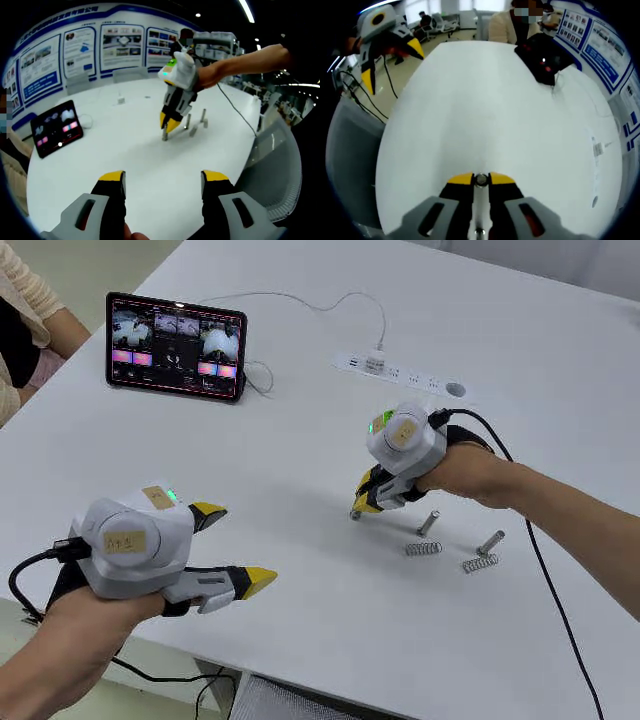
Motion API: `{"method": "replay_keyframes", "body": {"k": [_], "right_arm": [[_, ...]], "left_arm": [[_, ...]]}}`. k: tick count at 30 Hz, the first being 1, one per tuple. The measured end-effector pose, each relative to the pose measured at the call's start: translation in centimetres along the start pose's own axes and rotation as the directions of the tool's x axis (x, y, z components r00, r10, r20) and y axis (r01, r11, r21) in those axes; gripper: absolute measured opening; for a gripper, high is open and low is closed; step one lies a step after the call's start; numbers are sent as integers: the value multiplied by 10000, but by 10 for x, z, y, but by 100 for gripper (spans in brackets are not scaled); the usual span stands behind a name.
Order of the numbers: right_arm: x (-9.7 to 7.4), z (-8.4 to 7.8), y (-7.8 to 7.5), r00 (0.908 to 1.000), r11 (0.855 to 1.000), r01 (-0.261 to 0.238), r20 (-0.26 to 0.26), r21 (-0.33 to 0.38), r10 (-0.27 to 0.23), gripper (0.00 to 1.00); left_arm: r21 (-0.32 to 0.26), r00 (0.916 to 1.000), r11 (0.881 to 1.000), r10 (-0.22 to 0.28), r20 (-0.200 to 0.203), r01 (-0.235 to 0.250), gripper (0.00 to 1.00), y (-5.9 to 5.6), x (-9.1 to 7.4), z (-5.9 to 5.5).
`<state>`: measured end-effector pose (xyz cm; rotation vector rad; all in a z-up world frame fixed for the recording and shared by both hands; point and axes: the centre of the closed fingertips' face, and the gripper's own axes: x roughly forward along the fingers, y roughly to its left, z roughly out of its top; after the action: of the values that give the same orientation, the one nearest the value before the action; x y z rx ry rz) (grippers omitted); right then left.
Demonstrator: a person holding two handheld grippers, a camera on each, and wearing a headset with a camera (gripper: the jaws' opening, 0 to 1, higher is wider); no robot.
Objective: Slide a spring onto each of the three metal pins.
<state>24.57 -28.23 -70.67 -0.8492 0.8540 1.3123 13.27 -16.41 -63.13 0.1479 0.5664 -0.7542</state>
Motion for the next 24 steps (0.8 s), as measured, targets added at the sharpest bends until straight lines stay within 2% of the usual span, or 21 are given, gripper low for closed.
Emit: {"method": "replay_keyframes", "body": {"k": [11, 17, 21, 24], "right_arm": [[10, -7, 0, 9999, 9998, -82, -69, 161, 83, 14], [8, -11, 5, 9996, 9984, -231, 142, 521, 223, 25], [1, -15, 2, 9995, 9969, 41, 306, 783, -65, 33], [-12, -15, 2, 9967, 9912, 297, 708, 1287, -390, 41]], "left_arm": [[16, 10000, 10000, -27, -59, 27, 62, 0, 1, -1], [76, 9999, 9999, -107, -29, 107, 62, -1, 5, 2], [138, 9999, 9998, -164, 1, 164, 62, -1, 10, 4], [187, 9997, 9996, -224, 9, 224, 62, -4, 16, 6]]}}
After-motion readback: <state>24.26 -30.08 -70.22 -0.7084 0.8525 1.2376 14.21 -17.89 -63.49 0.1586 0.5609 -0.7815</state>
